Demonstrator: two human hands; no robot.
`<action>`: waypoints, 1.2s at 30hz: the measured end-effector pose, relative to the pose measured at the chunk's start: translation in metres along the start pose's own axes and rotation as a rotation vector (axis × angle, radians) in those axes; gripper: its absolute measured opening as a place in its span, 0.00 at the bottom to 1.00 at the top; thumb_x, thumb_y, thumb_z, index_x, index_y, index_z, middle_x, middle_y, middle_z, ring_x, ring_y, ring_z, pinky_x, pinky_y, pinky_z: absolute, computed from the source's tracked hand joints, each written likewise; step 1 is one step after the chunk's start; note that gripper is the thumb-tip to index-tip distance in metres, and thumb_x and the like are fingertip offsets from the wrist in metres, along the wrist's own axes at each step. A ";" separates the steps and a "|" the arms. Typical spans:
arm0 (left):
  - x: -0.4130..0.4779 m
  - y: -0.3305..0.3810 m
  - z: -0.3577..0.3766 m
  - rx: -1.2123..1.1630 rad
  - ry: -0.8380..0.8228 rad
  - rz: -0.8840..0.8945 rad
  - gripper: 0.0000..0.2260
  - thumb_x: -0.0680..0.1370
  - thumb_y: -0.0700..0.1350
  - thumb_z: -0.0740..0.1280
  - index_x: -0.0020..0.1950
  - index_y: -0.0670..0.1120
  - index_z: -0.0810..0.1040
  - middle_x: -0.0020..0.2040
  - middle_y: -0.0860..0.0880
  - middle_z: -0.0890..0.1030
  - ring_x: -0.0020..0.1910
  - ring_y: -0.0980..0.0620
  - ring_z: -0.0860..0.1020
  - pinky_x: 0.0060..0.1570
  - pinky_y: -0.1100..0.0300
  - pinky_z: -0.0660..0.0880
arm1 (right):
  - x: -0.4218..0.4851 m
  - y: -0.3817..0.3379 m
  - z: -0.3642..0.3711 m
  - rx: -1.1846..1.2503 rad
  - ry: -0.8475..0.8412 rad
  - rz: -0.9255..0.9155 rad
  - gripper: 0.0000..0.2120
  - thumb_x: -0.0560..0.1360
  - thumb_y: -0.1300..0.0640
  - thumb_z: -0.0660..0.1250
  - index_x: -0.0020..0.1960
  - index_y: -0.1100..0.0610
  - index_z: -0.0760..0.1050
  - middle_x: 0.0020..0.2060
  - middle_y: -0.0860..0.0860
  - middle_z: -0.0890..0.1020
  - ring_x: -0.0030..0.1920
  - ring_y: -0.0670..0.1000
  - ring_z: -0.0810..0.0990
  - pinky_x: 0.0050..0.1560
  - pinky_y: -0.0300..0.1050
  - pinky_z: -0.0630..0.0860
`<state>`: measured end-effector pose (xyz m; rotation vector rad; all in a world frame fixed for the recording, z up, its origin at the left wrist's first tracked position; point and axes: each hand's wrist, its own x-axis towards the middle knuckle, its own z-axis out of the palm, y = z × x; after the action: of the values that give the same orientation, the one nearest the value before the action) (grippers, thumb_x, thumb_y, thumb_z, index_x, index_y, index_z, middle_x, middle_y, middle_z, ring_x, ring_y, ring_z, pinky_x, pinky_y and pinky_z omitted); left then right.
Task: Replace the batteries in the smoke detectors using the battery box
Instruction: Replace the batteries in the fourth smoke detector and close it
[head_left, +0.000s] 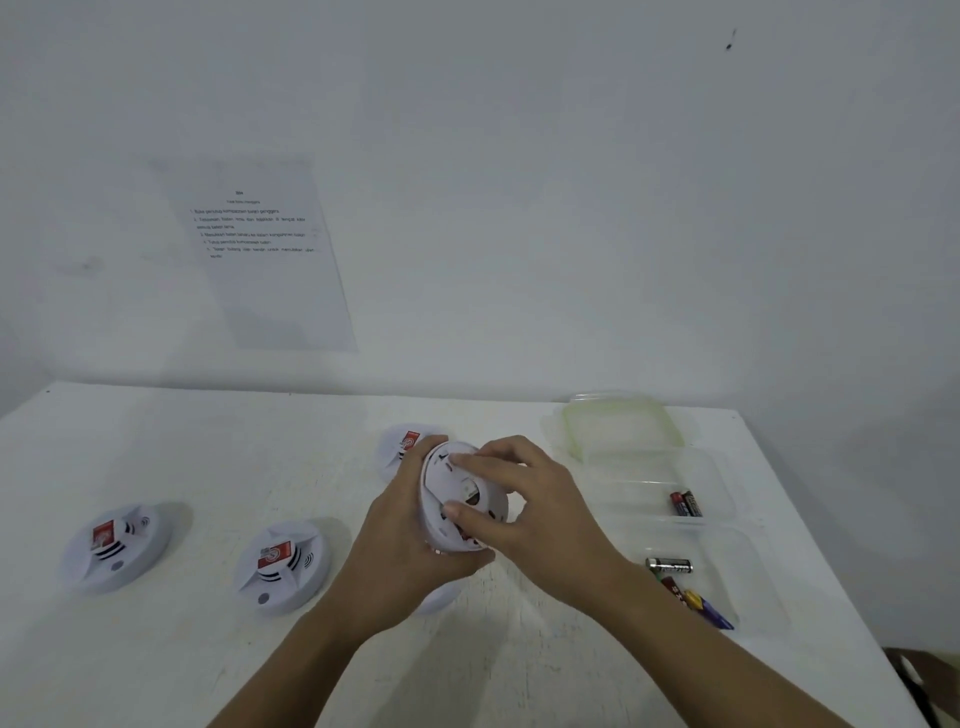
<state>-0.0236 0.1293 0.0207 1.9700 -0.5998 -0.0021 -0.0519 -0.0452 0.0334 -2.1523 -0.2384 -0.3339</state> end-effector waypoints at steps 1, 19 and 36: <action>0.003 0.001 0.001 -0.010 -0.002 0.009 0.45 0.65 0.43 0.83 0.75 0.56 0.61 0.61 0.59 0.79 0.58 0.67 0.77 0.57 0.73 0.74 | 0.000 -0.001 -0.001 0.001 0.036 -0.008 0.20 0.73 0.44 0.75 0.63 0.45 0.81 0.55 0.40 0.76 0.59 0.40 0.75 0.55 0.32 0.75; 0.010 0.004 -0.006 -0.028 0.000 0.021 0.41 0.59 0.72 0.75 0.67 0.65 0.64 0.61 0.75 0.72 0.62 0.68 0.74 0.55 0.76 0.73 | 0.005 -0.003 -0.009 0.141 0.192 -0.042 0.21 0.63 0.47 0.83 0.53 0.51 0.84 0.51 0.41 0.82 0.54 0.46 0.80 0.47 0.38 0.79; 0.016 0.000 -0.009 0.047 0.052 0.063 0.41 0.62 0.60 0.79 0.71 0.57 0.66 0.64 0.56 0.78 0.62 0.53 0.78 0.61 0.56 0.79 | 0.017 -0.014 -0.006 0.148 0.160 0.024 0.18 0.62 0.44 0.82 0.49 0.50 0.87 0.46 0.41 0.81 0.51 0.41 0.80 0.45 0.30 0.74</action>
<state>-0.0074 0.1301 0.0288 1.9893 -0.6326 0.1034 -0.0407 -0.0417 0.0530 -1.9700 -0.1421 -0.4580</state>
